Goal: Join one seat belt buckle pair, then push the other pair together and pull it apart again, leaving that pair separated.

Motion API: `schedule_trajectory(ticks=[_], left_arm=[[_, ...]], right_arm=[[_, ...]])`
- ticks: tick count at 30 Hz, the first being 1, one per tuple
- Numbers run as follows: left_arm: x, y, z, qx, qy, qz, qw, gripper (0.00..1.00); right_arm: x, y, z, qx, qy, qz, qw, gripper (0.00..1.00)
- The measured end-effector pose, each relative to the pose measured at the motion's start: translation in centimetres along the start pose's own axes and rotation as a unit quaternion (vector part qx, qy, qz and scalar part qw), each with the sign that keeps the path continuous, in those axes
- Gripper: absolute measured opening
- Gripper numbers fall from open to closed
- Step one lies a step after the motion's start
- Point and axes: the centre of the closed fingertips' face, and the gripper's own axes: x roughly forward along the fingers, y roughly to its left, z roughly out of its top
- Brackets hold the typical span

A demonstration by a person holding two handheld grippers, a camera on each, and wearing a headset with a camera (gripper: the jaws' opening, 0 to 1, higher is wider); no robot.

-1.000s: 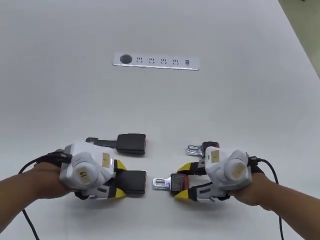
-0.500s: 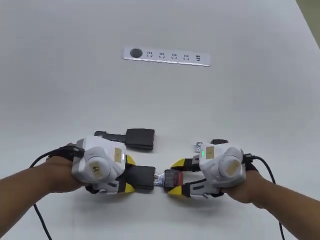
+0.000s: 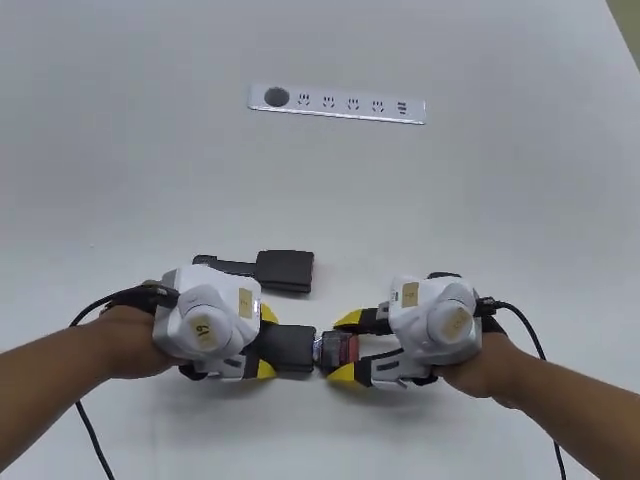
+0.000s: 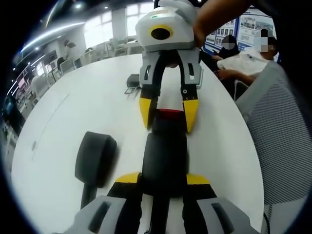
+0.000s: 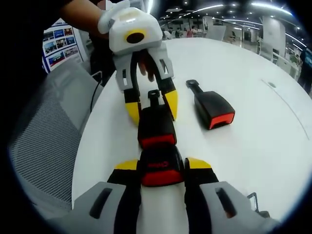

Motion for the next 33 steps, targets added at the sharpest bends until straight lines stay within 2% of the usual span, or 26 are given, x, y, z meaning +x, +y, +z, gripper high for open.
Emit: schedule_trajectory(ticks=[7,14,19,22,29,33], left_arm=[[0.07,0.00,-0.06,0.000,-0.005,0.001,1.0000,0.32],[-0.24,-0.07,-0.14,0.002,-0.006,0.002,1.0000,0.32],[-0.50,-0.16,-0.36,0.022,-0.006,-0.009,0.9997,0.31],[-0.61,-0.17,-0.28,0.030,-0.009,-0.012,0.9994,0.31],[-0.77,-0.05,-0.35,0.024,-0.012,-0.012,0.9996,0.31],[-0.85,-0.02,-0.32,0.023,-0.010,-0.016,0.9996,0.31]], right_arm=[[-0.15,0.30,0.50,-0.012,-0.009,0.001,0.9999,0.32],[-0.25,0.21,0.50,-0.018,0.003,-0.008,0.9998,0.32],[-0.31,0.39,0.55,-0.022,0.010,-0.009,0.9997,0.32],[-0.35,0.39,0.50,-0.026,0.005,-0.005,0.9996,0.32],[-0.33,0.03,0.34,-0.012,-0.016,0.003,0.9998,0.32],[-0.15,0.53,0.45,-0.029,-0.008,-0.002,0.9995,0.32]])
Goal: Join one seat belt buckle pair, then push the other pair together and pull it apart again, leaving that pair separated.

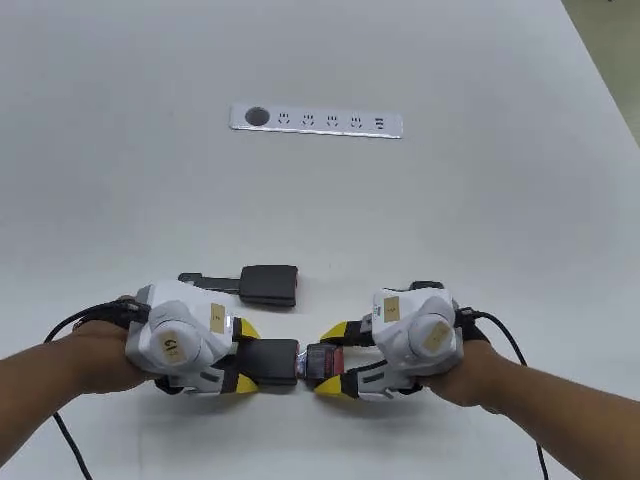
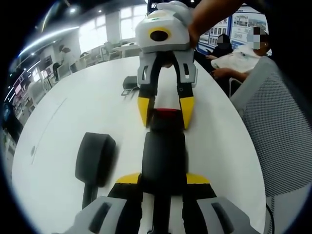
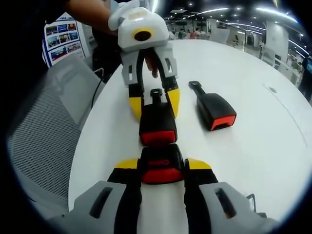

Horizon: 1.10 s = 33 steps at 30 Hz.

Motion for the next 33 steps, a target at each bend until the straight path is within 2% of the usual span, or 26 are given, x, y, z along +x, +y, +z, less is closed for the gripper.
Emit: schedule_trajectory(ticks=[4,10,12,17,23,28,31,33], left_arm=[[-0.08,-0.01,-0.03,-0.003,0.000,-0.002,1.0000,0.31],[-0.16,0.04,-0.13,-0.005,-0.007,-0.007,0.9999,0.31],[-0.18,0.04,-0.14,-0.008,-0.008,-0.004,0.9999,0.31],[-0.25,0.10,-0.12,-0.015,-0.016,-0.007,0.9997,0.31],[-0.24,0.04,-0.08,-0.010,-0.013,-0.007,0.9998,0.31],[-0.22,0.04,-0.05,-0.020,-0.010,-0.004,0.9998,0.32],[-0.18,0.03,0.03,-0.008,0.001,-0.006,0.9999,0.32],[-0.15,0.00,0.10,-0.011,0.005,-0.004,0.9999,0.33]], right_arm=[[-0.04,0.10,0.19,-0.008,-0.002,-0.001,1.0000,0.32],[-0.10,0.07,0.30,-0.002,-0.015,0.001,0.9999,0.31],[-0.20,0.10,0.43,0.009,-0.027,-0.003,0.9996,0.32],[-0.28,0.21,0.74,0.012,-0.032,-0.003,0.9994,0.32],[-0.27,0.08,0.66,0.010,-0.031,-0.004,0.9994,0.32],[-0.26,-0.01,0.60,0.011,-0.042,-0.011,0.9990,0.33],[-0.19,0.04,0.68,0.012,-0.038,-0.012,0.9991,0.34],[-0.20,0.01,0.72,0.017,-0.037,-0.015,0.9991,0.34]])
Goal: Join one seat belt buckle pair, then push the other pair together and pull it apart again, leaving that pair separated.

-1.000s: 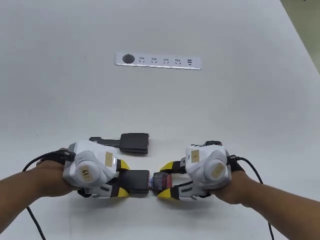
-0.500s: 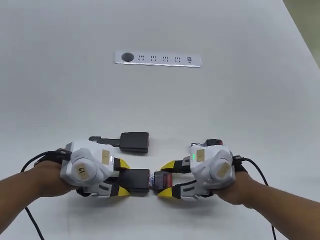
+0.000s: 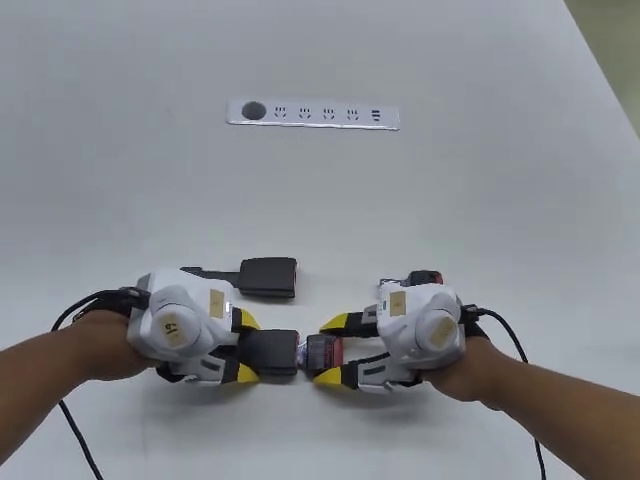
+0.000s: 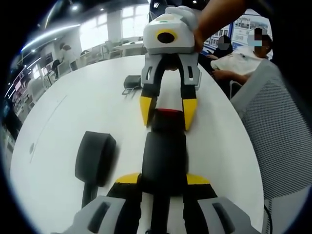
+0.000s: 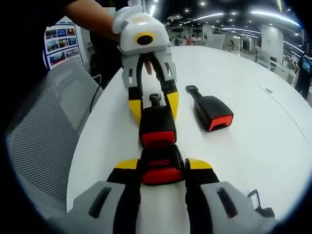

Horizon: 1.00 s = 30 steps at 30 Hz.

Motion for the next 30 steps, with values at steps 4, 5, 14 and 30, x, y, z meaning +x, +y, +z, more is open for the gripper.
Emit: schedule_trajectory(ticks=[4,5,14,30], left_arm=[[0.0,-0.1,-0.1,0.032,0.010,0.004,0.9994,0.34],[0.0,0.0,-0.1,0.010,0.012,0.006,0.9999,0.34],[-0.5,-0.7,0.3,0.052,0.027,0.015,0.9982,0.42],[-6.0,5.8,1.8,0.027,-0.021,0.099,0.9945,0.64]], right_arm=[[0.0,0.1,0.1,-0.002,0.001,-0.009,1.0000,0.35],[0.0,0.1,0.1,-0.007,0.003,-0.012,0.9999,0.35],[-1.6,-0.6,1.4,0.040,-0.041,-0.049,0.9972,0.52],[-10.5,-7.1,0.8,0.061,-0.041,-0.135,0.9881,0.68]])
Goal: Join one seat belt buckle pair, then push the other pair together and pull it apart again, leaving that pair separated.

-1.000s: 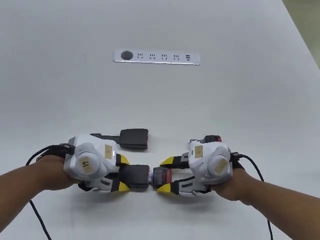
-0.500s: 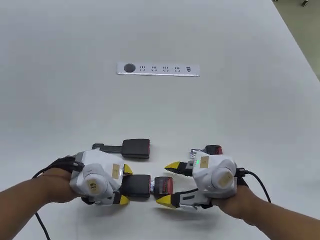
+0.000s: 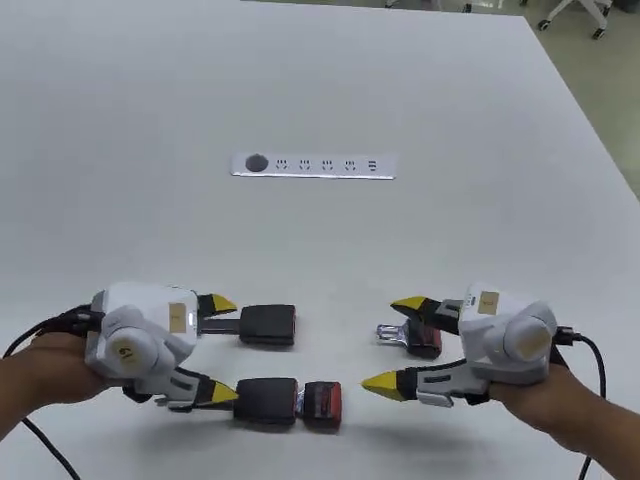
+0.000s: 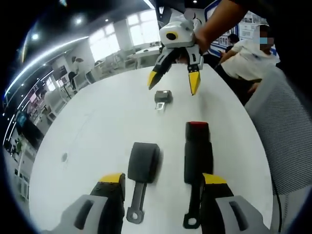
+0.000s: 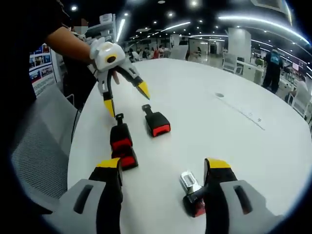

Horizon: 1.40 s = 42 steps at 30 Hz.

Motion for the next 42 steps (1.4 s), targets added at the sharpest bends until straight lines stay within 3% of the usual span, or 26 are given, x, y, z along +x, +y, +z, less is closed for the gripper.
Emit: schedule_trajectory(ticks=[3,8,10,12,18,21,24,28,32,34,39,42], left_arm=[[0.2,1.4,0.5,0.016,0.001,-0.001,0.9999,0.64],[0.8,3.4,0.8,0.031,0.008,-0.014,0.9994,0.64],[0.9,4.5,0.9,0.038,0.008,-0.008,0.9992,0.64],[1.1,5.2,1.2,0.021,-0.002,-0.008,0.9997,0.64],[3.0,4.7,0.2,0.017,0.005,-0.037,0.9991,0.62],[4.0,4.5,-0.3,0.014,0.012,-0.044,0.9989,0.63],[5.0,4.1,-1.0,-0.008,0.013,-0.057,0.9983,0.63],[5.6,3.9,-1.9,-0.007,0.019,-0.065,0.9977,0.61],[6.2,3.5,-1.9,-0.009,0.014,-0.075,0.9971,0.59],[6.5,3.4,-1.9,-0.022,0.010,-0.076,0.9968,0.59],[6.8,3.1,-2.2,-0.012,0.007,-0.084,0.9963,0.55],[7.1,3.0,-2.2,-0.013,0.005,-0.091,0.9957,0.54]], right_arm=[[-0.6,-1.4,-0.2,-0.009,0.002,-0.002,1.0000,0.68],[-1.0,-3.5,-1.8,-0.002,0.031,0.001,0.9995,0.70],[-1.2,-4.2,-2.3,-0.006,0.034,0.008,0.9994,0.72],[-1.3,-4.4,-3.0,-0.003,0.045,0.016,0.9988,0.71],[-0.7,-4.7,-5.9,0.024,0.070,0.050,0.9960,0.70],[-0.3,-4.9,-6.8,0.023,0.079,0.052,0.9953,0.72],[-0.1,-5.1,-7.6,0.021,0.088,0.058,0.9942,0.71],[0.3,-4.8,-8.6,0.013,0.100,0.067,0.9926,0.69],[0.3,-4.9,-8.7,0.001,0.095,0.073,0.9928,0.65],[0.3,-4.6,-8.8,-0.022,0.098,0.078,0.9919,0.61],[0.4,-4.2,-8.7,-0.036,0.099,0.084,0.9909,0.62],[0.4,-4.5,-8.9,-0.045,0.103,0.079,0.9905,0.57]])
